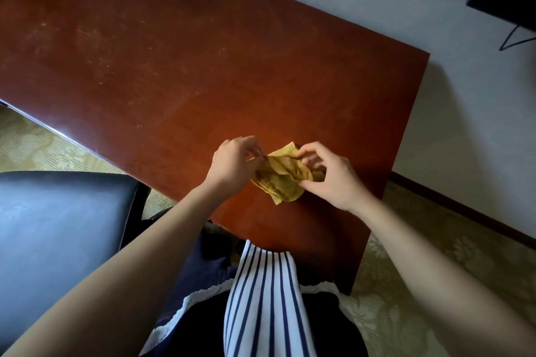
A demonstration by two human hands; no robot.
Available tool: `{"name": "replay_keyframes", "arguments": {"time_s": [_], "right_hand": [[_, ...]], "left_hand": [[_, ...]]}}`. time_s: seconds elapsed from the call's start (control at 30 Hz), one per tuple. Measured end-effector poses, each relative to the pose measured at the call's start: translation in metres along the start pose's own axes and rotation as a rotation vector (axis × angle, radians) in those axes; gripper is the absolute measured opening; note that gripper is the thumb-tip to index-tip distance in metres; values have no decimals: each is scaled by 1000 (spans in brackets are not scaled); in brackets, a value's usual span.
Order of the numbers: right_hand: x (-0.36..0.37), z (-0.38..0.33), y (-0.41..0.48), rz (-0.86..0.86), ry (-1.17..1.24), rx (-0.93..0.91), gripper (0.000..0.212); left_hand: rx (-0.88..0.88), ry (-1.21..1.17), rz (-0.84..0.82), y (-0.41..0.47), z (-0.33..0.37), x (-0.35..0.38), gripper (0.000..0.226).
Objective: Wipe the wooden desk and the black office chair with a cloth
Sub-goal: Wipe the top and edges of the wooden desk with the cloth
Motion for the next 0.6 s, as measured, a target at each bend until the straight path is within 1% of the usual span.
{"name": "replay_keyframes", "arguments": {"time_s": [0.07,0.17,0.27,0.33,0.4,0.5,0.6], "right_hand": [[-4,1,2,-57,36,9,48],[-6,-1,5,-125,16,-2,51],[-2,-6,10,-176,19,-36,53],[-2,-12,17,-171,9,-74,49],[-4,-19,24,-135,-7,-124,47],[-11,-26,31,-92,-31,-186,45],[-22,-14,28,-94,-45,-152,39]], "left_hand": [[23,30,-35,-1,-5,-1,5],[-15,77,-172,-1,-14,3,9],[-17,30,-267,-3,-9,8,25],[43,42,-252,-3,2,11,36],[97,40,-196,-3,13,13,30],[64,-47,-143,1,13,9,15],[56,-39,-175,3,5,6,12]]}}
Point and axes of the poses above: each hand's wrist, its own y-axis towards the middle knuckle, its own x-axis out of the palm, z = x × y, the point moved 5 cm from there along y, towards the middle knuckle, and after that the axes turned 14 degrees about -x, right-handed, at the moved point
